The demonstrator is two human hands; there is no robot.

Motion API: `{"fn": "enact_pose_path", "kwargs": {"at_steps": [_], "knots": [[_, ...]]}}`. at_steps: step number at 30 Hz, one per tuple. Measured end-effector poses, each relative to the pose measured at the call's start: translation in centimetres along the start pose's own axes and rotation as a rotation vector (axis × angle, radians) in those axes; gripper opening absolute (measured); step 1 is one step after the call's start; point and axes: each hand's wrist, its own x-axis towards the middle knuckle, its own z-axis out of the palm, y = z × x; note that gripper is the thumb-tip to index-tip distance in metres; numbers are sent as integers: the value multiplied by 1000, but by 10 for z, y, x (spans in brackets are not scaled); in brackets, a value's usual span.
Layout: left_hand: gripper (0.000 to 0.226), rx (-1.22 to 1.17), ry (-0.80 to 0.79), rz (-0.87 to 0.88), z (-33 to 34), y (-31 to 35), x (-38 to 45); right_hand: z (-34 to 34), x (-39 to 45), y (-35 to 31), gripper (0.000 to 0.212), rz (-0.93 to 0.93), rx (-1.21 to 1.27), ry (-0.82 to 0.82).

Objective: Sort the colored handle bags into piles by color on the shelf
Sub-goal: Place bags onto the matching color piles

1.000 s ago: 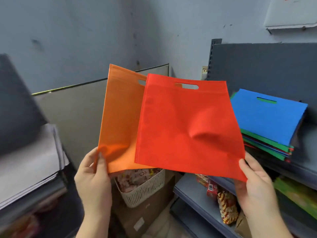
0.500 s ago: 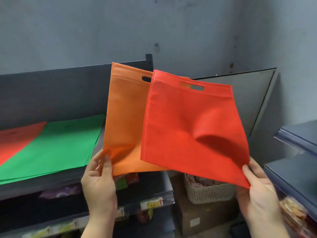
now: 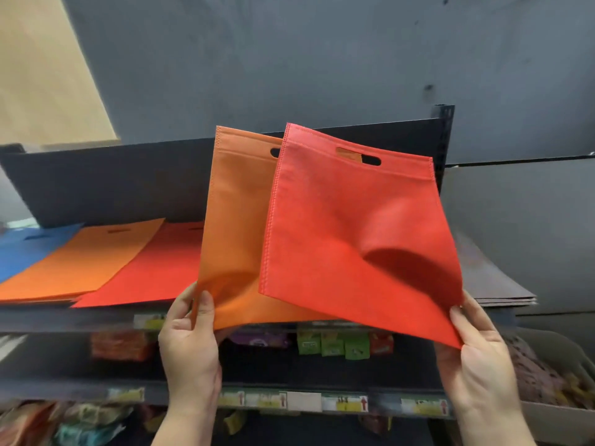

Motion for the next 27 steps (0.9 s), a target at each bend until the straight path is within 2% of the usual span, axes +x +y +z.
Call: {"fn": "enact_pose_path", "kwargs": {"at_steps": [3,9,11,14,18,23,27], "knots": [[15,30,29,41,-37,8,30,35,-13,31,49,28,4,-33],[19,17,83,67,-115,16,87,99,-40,98,29,89,37,-89],[18,50,114,80,-138,22,102,119,-49,118,32,118,37,-123],[14,109,142,101,-171,32,120,147,-62,146,47,161,44,-141],[13,134,167,98,-207,43,138,175,-75,177,30,214,14,-213],[14,103,229,128,-237,46,174,212,-67,205,41,249,4,-254],[13,89,302,135,-248,45,207,247,-54,227,29,261,6,-292]]}}
